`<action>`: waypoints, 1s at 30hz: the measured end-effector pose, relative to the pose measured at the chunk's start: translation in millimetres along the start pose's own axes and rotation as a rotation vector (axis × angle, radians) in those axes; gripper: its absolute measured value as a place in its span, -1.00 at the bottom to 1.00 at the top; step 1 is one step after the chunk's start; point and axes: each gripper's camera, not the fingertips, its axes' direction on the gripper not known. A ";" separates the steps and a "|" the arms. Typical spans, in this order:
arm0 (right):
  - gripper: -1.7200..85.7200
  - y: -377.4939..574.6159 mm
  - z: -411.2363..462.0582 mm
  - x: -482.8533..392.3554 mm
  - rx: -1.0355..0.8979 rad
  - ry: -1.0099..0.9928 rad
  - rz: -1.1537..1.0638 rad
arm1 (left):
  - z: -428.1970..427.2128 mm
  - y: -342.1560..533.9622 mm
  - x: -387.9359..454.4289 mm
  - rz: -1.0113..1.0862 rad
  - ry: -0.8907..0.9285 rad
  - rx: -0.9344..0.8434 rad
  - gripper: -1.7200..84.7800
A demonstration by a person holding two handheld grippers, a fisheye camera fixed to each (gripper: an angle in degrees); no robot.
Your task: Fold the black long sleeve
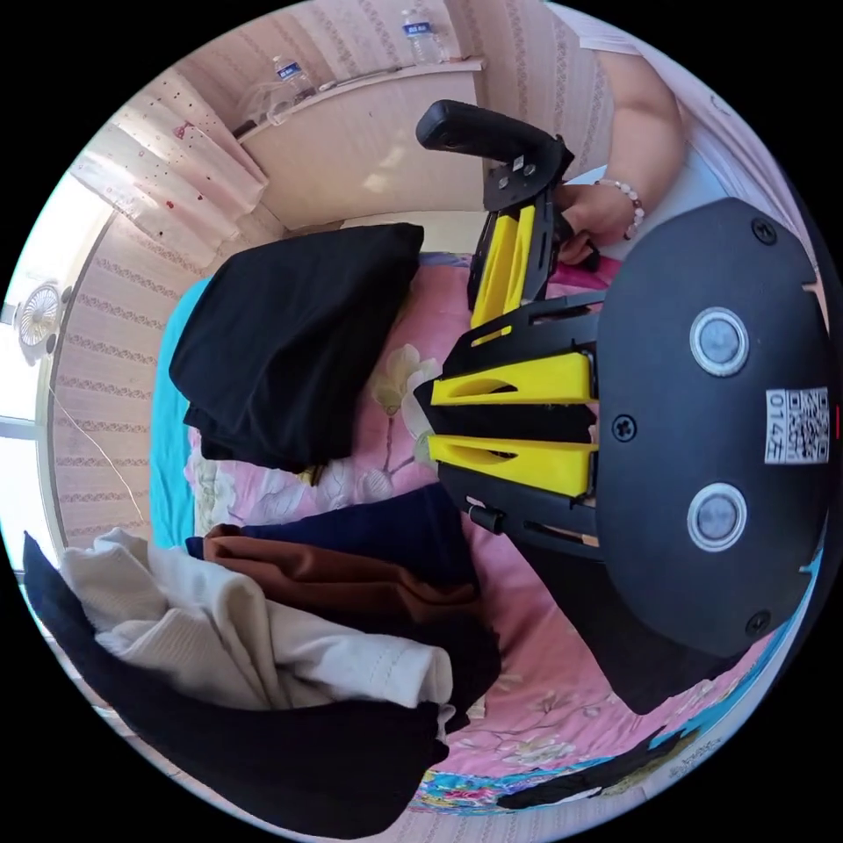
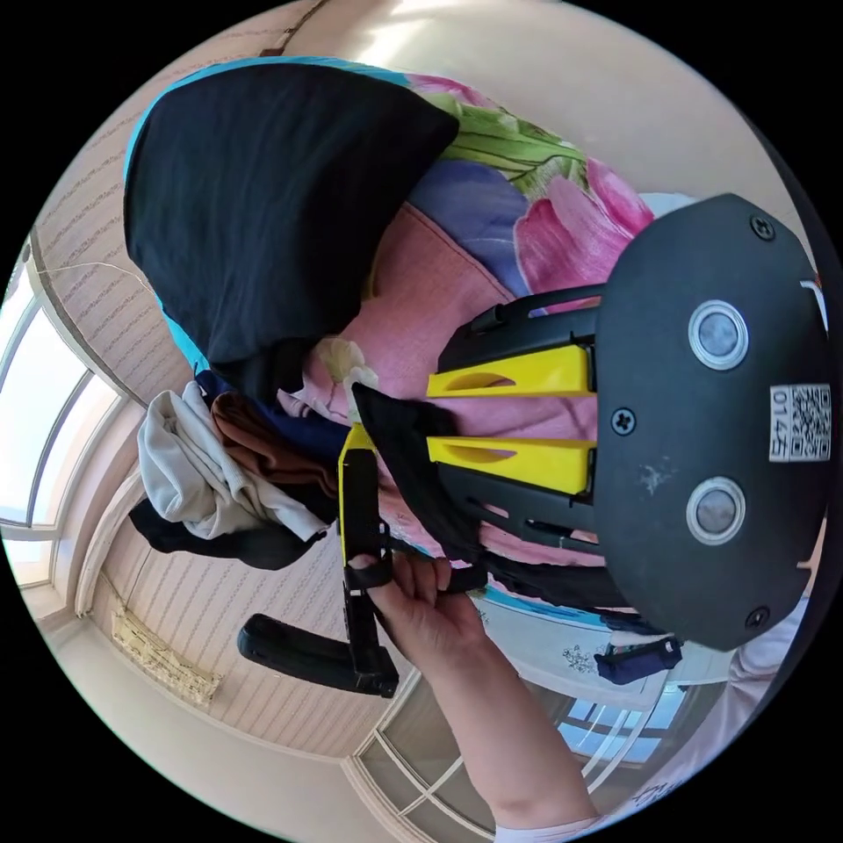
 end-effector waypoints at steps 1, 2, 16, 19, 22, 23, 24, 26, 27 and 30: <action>-0.83 2.1 1.7 3.0 -0.003 -0.011 0.007 | 10.8 -3.1 1.0 0.004 -0.008 -0.043 -0.83; -0.84 3.1 2.6 5.1 -0.006 -0.015 0.015 | 13.3 -3.3 1.8 0.010 -0.014 -0.042 -0.85; -0.97 63.7 22.8 -17.1 0.017 -0.210 -0.199 | -112.5 100.9 -35.9 -0.123 -0.029 0.141 -0.98; -0.97 90.1 28.7 -59.0 -0.023 -0.233 -0.335 | -169.5 166.8 -49.5 -0.193 -0.031 0.225 -0.98; -0.97 116.2 43.7 -99.3 -0.102 -0.378 -0.371 | -228.9 242.3 -53.9 -0.233 -0.061 0.333 -0.98; -0.97 121.9 46.3 -108.9 -0.116 -0.405 -0.380 | -240.7 258.8 -54.5 -0.243 -0.070 0.354 -0.98; -0.97 134.2 51.8 -130.1 -0.147 -0.457 -0.415 | -263.9 293.1 -55.6 -0.272 -0.090 0.392 -0.98; -0.97 154.9 61.5 -164.0 -0.203 -0.513 -0.482 | -297.2 347.3 -55.7 -0.324 -0.123 0.449 -0.98; -0.97 170.6 69.7 -186.4 -0.244 -0.547 -0.526 | -317.1 384.3 -54.6 -0.362 -0.142 0.483 -0.98; -0.97 215.8 95.7 -234.9 -0.346 -0.629 -0.624 | -353.7 474.4 -47.7 -0.471 -0.191 0.542 -0.98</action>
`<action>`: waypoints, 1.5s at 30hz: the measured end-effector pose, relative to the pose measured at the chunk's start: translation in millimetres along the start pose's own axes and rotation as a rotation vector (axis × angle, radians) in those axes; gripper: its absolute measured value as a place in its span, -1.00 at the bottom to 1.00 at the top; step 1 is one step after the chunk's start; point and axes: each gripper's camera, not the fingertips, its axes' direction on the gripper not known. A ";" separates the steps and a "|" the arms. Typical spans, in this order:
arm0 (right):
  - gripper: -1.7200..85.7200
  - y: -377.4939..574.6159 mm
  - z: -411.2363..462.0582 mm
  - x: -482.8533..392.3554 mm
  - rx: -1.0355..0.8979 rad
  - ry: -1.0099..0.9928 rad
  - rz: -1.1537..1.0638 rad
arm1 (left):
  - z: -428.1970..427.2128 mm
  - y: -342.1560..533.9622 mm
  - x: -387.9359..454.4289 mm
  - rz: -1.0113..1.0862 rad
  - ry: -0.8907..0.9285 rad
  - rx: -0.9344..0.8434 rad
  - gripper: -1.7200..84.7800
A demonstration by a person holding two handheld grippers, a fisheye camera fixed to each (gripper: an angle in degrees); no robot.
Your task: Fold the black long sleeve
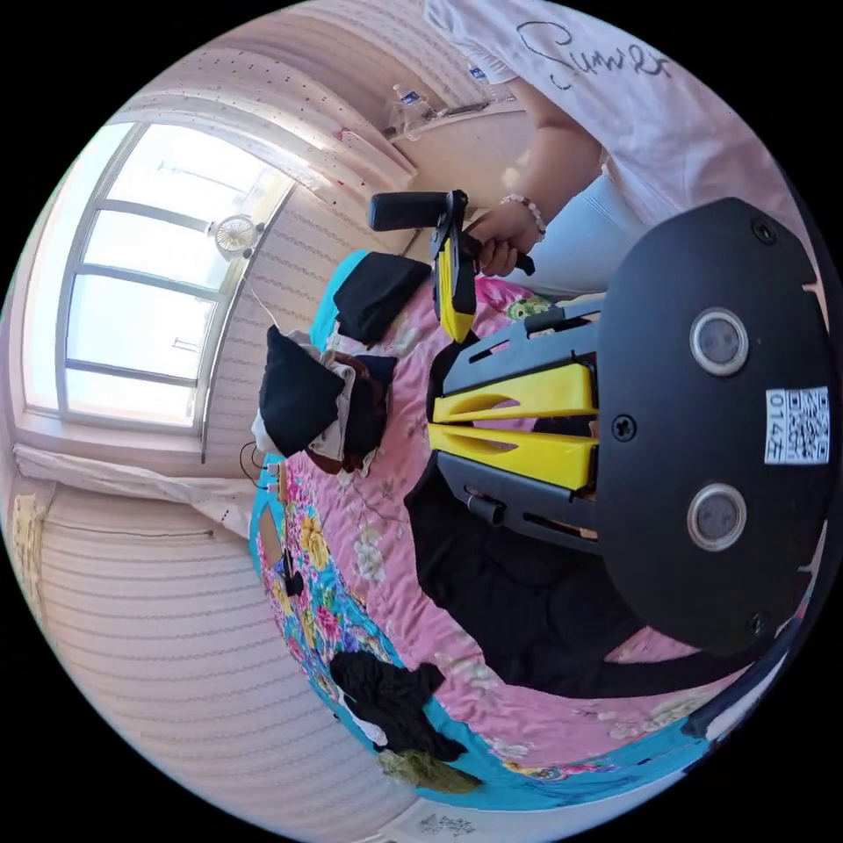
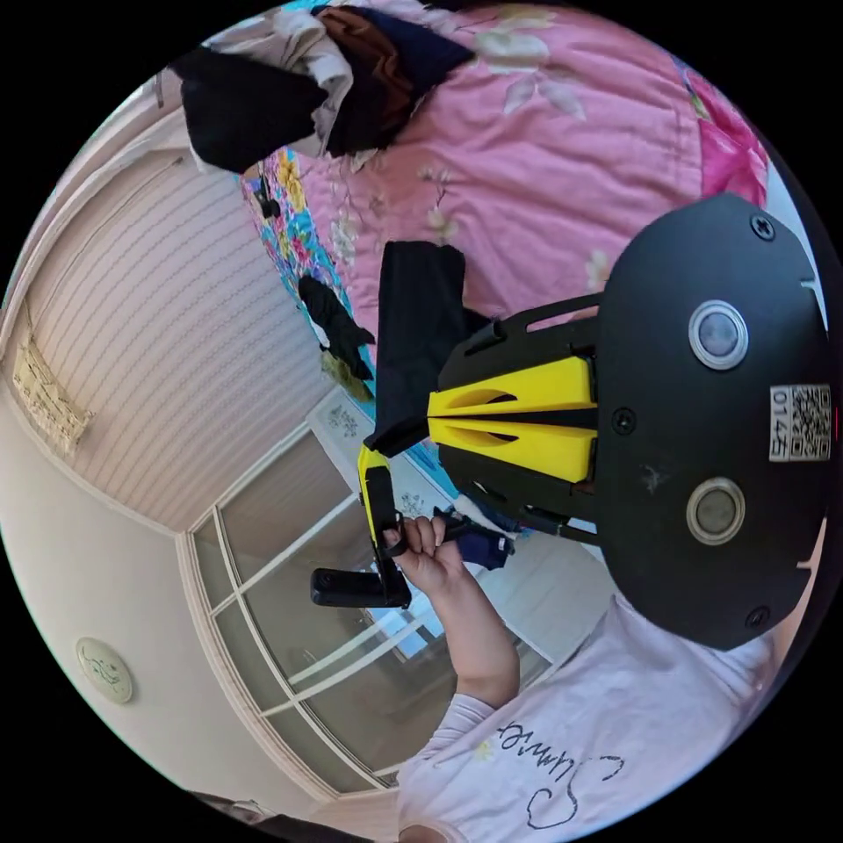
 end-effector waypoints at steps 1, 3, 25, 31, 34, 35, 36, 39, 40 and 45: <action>-0.97 3.2 26.5 -11.9 -0.047 -0.030 -0.026 | -24.4 23.0 -13.6 -0.046 -0.021 0.016 -0.98; -0.97 11.3 66.9 -29.8 -0.124 -0.061 -0.073 | -54.1 58.5 -31.8 -0.113 -0.047 0.032 -0.98; -0.85 262.9 431.8 -16.6 -0.958 -0.036 -0.262 | -115.9 286.3 -193.9 -0.592 0.045 -0.309 -0.90; -0.88 268.4 458.5 52.2 -0.869 0.042 -0.139 | -145.0 269.0 -226.9 -0.567 0.020 -0.274 -0.85; -0.89 281.8 494.4 57.8 -0.872 0.036 -0.160 | -136.1 267.9 -232.7 -0.570 0.013 -0.321 -0.84; -0.89 287.0 503.8 56.3 -0.882 0.036 -0.172 | -133.8 268.4 -233.4 -0.574 0.016 -0.327 -0.84; -0.88 299.4 523.3 52.2 -0.902 0.036 -0.199 | -129.4 269.6 -235.1 -0.578 0.024 -0.337 -0.83; -0.86 334.4 571.8 43.2 -0.965 0.025 -0.250 | -118.5 273.4 -240.4 -0.564 0.065 -0.390 -0.85; -0.85 349.0 589.5 42.5 -0.998 0.016 -0.255 | -118.5 274.6 -240.7 -0.543 0.053 -0.427 -0.89; -0.84 396.7 637.0 47.2 -1.084 0.038 -0.267 | -151.7 281.6 -247.9 -0.511 -0.032 -0.408 -0.98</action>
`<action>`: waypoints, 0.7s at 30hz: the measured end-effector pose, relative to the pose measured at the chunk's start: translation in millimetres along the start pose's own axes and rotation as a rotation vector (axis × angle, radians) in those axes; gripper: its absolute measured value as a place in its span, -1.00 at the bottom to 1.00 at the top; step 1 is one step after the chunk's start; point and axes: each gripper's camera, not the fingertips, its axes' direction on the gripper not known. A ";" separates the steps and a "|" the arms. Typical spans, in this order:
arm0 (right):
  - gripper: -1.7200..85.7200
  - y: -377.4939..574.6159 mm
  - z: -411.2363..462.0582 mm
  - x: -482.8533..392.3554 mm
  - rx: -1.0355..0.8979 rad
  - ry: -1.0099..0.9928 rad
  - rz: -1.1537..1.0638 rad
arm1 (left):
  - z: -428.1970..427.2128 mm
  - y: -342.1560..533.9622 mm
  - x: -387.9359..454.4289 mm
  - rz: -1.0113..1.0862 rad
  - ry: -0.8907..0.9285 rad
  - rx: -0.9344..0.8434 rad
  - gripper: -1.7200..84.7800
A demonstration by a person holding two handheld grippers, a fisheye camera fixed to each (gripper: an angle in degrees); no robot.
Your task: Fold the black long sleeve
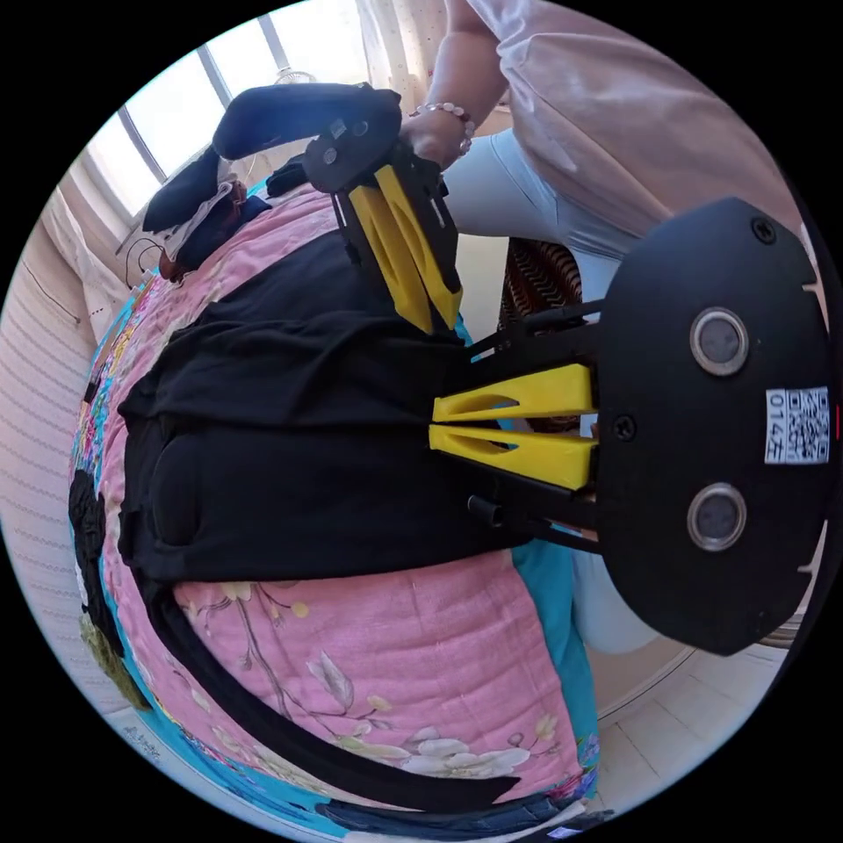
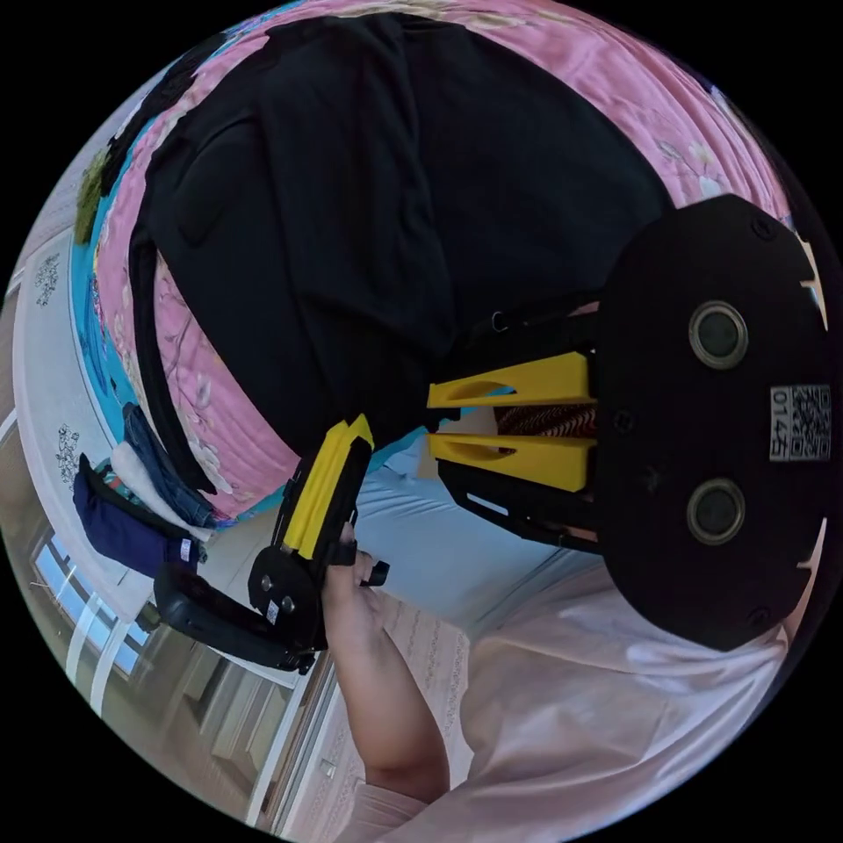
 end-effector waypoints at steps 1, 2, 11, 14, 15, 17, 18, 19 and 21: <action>-0.84 -3.5 16.8 3.4 -0.026 0.030 0.011 | 2.2 1.8 -5.8 0.011 -0.003 -0.017 -0.98; -0.83 -5.2 26.1 6.5 -0.044 0.045 0.022 | 3.4 2.6 -8.6 0.017 -0.004 -0.024 -0.98; -0.81 -30.6 55.3 -2.6 -0.102 0.056 -0.078 | -99.1 83.5 -100.7 -0.330 0.067 0.260 -0.85; -0.83 -80.2 49.6 -22.9 -0.078 0.110 -0.220 | -143.5 137.4 -157.2 -0.540 -0.076 0.439 -0.86; -0.83 -106.4 51.7 -32.5 -0.073 0.128 -0.282 | -157.4 157.0 -179.1 -0.633 -0.151 0.488 -0.87; -0.84 -149.3 59.5 -48.6 -0.079 0.158 -0.363 | -173.4 181.3 -207.4 -0.750 -0.227 0.548 -0.87; -0.84 -177.5 66.2 -60.8 -0.071 0.179 -0.411 | -180.4 193.7 -224.7 -0.806 -0.235 0.584 -0.87; -0.84 -205.8 76.3 -73.4 -0.077 0.215 -0.453 | -184.1 203.2 -240.9 -0.850 -0.215 0.616 -0.87; -0.84 -248.7 95.6 -88.7 -0.094 0.316 -0.479 | -185.0 214.1 -262.5 -0.912 -0.167 0.661 -0.85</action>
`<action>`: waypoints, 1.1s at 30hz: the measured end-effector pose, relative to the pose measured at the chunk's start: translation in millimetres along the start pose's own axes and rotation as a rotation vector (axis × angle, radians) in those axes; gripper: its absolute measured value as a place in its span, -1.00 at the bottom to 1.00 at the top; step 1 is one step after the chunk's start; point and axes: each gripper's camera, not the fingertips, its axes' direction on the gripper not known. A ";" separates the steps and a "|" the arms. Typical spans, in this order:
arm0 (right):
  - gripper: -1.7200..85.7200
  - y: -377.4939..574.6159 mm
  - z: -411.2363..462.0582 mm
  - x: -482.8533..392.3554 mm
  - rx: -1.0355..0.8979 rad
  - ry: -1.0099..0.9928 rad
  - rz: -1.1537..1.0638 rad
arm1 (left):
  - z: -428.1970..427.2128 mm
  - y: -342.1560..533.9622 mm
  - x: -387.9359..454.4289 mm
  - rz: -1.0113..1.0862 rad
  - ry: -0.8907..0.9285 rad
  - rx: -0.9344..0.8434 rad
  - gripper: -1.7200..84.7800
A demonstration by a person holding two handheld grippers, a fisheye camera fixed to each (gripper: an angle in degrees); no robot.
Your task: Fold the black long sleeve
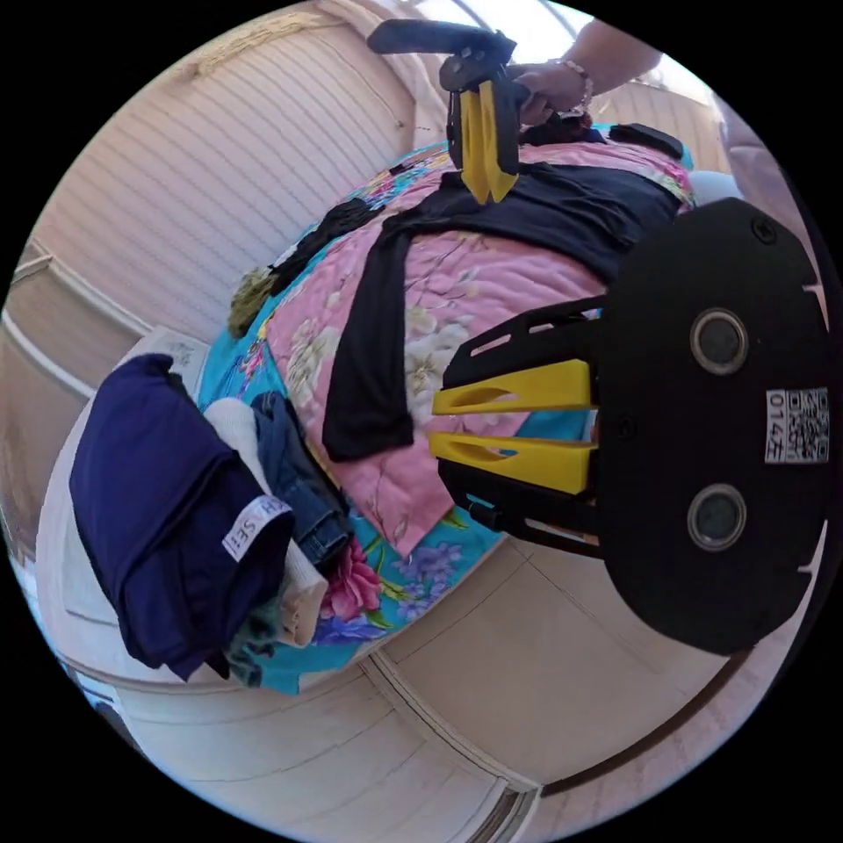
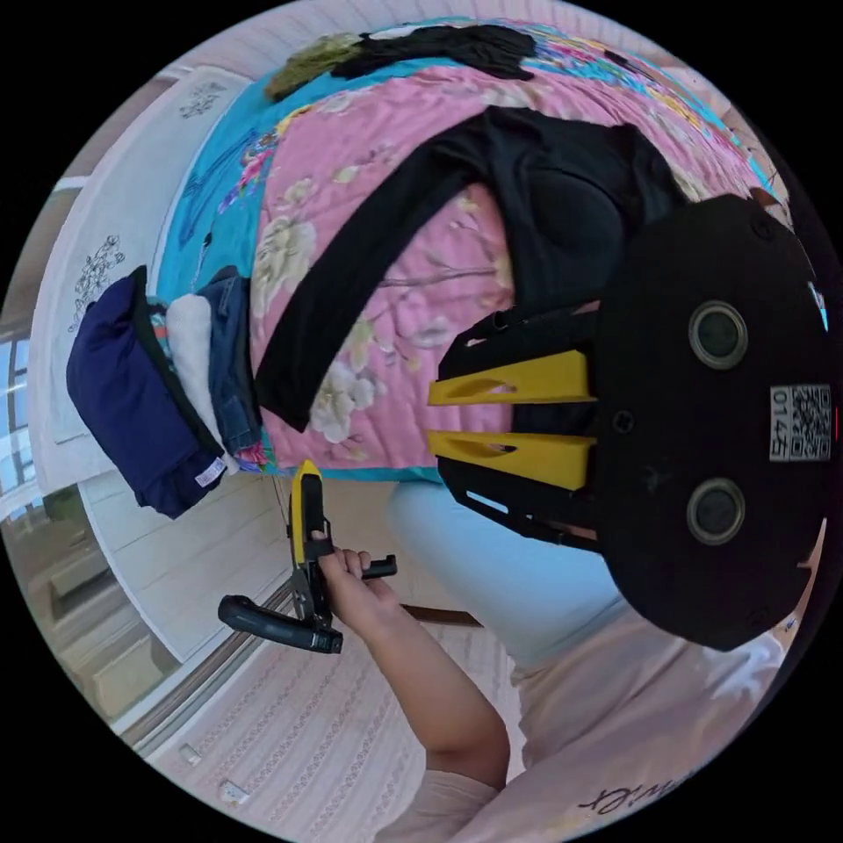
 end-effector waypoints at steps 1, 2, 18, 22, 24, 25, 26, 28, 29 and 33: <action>-0.84 -29.5 9.6 3.2 -0.017 0.060 0.001 | 2.7 -4.8 -10.8 -0.046 0.019 0.015 -0.83; -0.84 -43.3 14.1 5.0 -0.021 0.073 0.001 | 4.4 -6.7 -15.0 -0.065 0.028 0.021 -0.82; -0.85 -169.3 125.6 56.1 -0.081 -0.045 0.241 | 12.6 3.5 -34.4 -0.040 0.032 0.075 -0.98; -0.93 -136.6 76.3 85.3 -0.002 -0.113 0.245 | -5.4 8.1 -39.3 -0.027 0.115 0.077 -0.98; -0.94 -111.6 46.2 101.6 0.052 -0.167 0.254 | -22.8 11.9 -34.6 -0.007 0.152 0.110 -0.98; -0.95 -90.3 24.5 113.1 0.090 -0.190 0.275 | -36.6 14.2 -26.3 0.029 0.188 0.139 -0.98; -0.95 -77.4 12.5 119.0 0.115 -0.204 0.288 | -42.8 15.2 -20.9 0.056 0.211 0.149 -0.98; -0.95 -9.1 -37.2 142.6 0.238 -0.257 0.378 | -61.4 19.4 9.0 0.208 0.402 0.124 -0.98; -0.95 11.4 -49.2 148.1 0.268 -0.265 0.407 | -64.5 21.6 17.3 0.235 0.444 0.109 -0.98; -0.95 164.8 -125.8 176.5 0.412 -0.260 0.590 | -79.8 52.1 91.6 0.460 0.564 0.028 -0.98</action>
